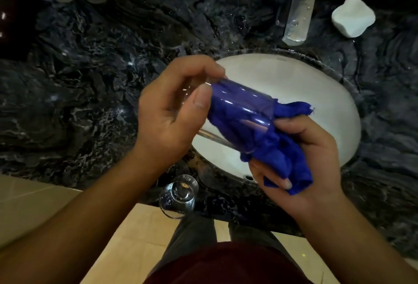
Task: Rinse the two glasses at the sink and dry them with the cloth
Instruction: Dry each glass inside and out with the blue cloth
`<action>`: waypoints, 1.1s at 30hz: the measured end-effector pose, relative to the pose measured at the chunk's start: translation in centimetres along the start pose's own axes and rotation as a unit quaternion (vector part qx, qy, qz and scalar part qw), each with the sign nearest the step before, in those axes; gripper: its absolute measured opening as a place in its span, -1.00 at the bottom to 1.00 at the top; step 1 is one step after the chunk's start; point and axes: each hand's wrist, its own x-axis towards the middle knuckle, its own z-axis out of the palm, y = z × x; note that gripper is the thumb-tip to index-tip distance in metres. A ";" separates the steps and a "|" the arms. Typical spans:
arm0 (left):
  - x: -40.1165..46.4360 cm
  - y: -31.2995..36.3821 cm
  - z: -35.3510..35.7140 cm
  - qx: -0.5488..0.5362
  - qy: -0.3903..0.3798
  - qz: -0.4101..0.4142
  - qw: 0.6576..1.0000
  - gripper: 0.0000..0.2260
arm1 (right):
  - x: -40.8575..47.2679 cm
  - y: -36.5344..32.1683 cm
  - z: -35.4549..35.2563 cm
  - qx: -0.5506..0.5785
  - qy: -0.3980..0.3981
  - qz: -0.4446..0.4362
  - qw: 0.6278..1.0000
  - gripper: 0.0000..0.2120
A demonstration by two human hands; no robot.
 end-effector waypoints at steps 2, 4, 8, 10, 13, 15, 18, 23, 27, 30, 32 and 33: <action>-0.5 -0.1 -0.4 -0.002 0.024 -0.028 0.999 -0.78 | 0.5 0.2 -0.1 0.010 0.045 -0.026 0.999 -0.85; -1.2 -0.4 -1.0 -0.037 0.076 -0.110 0.990 -0.82 | 0.9 -0.4 -0.8 -0.007 0.105 -0.051 0.993 -0.91; -2.6 -1.3 -3.1 -0.259 0.141 -0.328 0.897 -0.59 | 1.4 -2.1 -3.1 -0.066 0.155 -0.094 0.981 -0.94; -3.9 -1.5 -4.1 -0.366 0.116 -0.390 0.837 -0.52 | 2.1 -1.4 -3.8 -0.118 0.194 -0.077 0.971 -0.75; -5.9 -1.4 -4.3 -0.460 0.085 -0.417 0.779 -0.40 | 3.5 0.5 -4.2 -0.293 0.190 -0.055 0.936 -0.75; -6.7 -1.4 -4.1 -0.495 0.085 -0.410 0.761 -0.29 | 4.3 1.8 -4.6 -0.407 0.149 -0.042 0.900 -0.76; -7.4 -1.3 -4.3 -0.531 0.087 -0.392 0.747 -0.27 | 5.6 3.3 -4.7 -0.492 0.069 -0.045 0.867 -0.70; -8.8 -1.6 -6.6 -0.542 0.140 -0.398 0.727 -0.21 | 8.5 6.8 -4.0 -0.555 0.002 0.024 0.832 -0.83; -10.0 -1.8 -9.0 -0.495 0.157 -0.421 0.744 -0.25 | 9.8 9.2 -4.2 -0.600 -0.031 -0.021 0.799 -0.77; -11.1 -2.0 -10.4 -0.464 0.188 -0.427 0.753 -0.28 | 10.4 10.6 -4.2 -0.718 -0.121 -0.093 0.679 -0.73; -11.7 -2.2 -11.1 -0.452 0.198 -0.423 0.760 -0.30 | 10.9 11.3 -3.9 -0.745 -0.155 -0.104 0.641 -0.70; -12.0 -2.2 -11.4 -0.447 0.191 -0.420 0.766 -0.31 | 11.1 11.7 -3.8 -0.754 -0.169 -0.107 0.626 -0.69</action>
